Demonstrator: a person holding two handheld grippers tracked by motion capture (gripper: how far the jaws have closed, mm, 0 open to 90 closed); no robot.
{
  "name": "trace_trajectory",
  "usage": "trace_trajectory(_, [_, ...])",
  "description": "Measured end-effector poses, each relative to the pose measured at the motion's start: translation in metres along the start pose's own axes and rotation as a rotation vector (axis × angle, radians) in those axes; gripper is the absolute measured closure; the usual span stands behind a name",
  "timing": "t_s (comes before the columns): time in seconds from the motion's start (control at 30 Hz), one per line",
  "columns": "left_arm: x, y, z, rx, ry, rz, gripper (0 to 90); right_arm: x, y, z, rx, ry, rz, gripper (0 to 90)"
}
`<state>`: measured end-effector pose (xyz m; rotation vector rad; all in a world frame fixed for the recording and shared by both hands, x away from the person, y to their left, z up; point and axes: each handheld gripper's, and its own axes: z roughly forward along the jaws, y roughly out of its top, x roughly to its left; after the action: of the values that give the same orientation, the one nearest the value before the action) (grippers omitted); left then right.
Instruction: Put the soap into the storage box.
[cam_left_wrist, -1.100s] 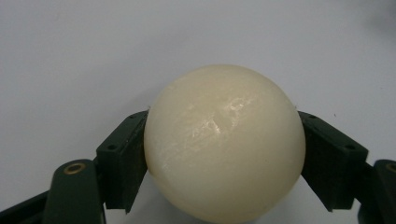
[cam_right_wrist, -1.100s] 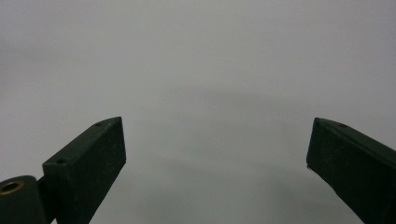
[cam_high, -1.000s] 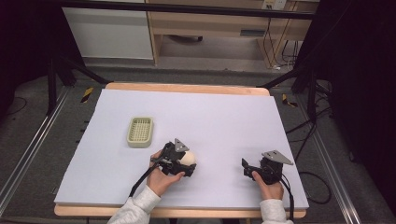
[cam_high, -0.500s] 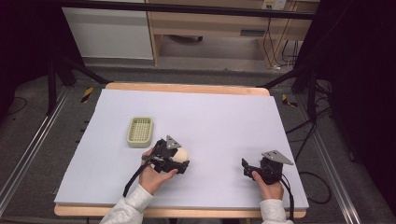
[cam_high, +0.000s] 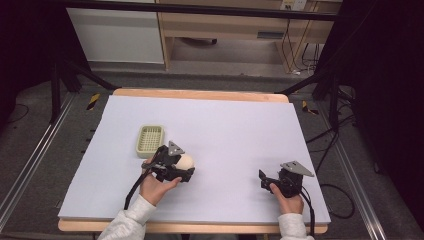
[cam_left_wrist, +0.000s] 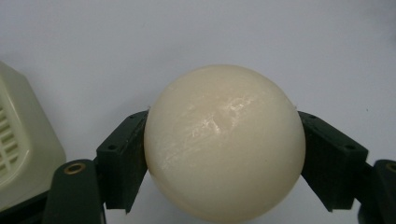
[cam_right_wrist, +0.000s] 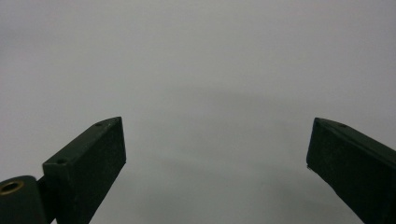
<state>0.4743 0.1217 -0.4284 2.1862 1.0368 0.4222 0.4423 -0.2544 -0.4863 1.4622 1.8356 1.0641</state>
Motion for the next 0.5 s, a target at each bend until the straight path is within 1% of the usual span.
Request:
trace_trajectory(0.17, [0.006,0.001,-0.004,-0.011,0.004,-0.009,23.9,0.000,0.000,0.000,0.005,0.005,0.007,5.1])
trace_trajectory(0.2, [0.009,-0.001,-0.006,-0.023,0.002,-0.026,23.9,0.000,0.000,0.000,0.003,0.003,0.005,5.1])
trace_trajectory(0.27, [0.013,-0.003,-0.008,-0.027,0.004,-0.038,23.9,0.000,0.000,0.000,0.004,0.001,0.003,5.1])
trace_trajectory(0.3, [0.013,-0.003,-0.008,-0.027,0.004,-0.038,23.9,0.000,0.000,0.000,0.004,0.000,0.002,5.1])
trace_trajectory(0.37, [0.019,-0.004,-0.010,-0.030,0.009,-0.049,23.9,0.001,0.000,0.000,0.000,-0.003,-0.002,5.1])
trace_trajectory(0.47, [0.023,-0.005,-0.012,-0.032,0.015,-0.054,23.9,0.000,0.000,0.000,0.003,-0.001,0.000,5.1])
trace_trajectory(0.5, [0.027,-0.006,-0.015,-0.035,0.022,-0.059,23.8,0.000,0.000,0.000,0.003,-0.001,0.002,5.1])
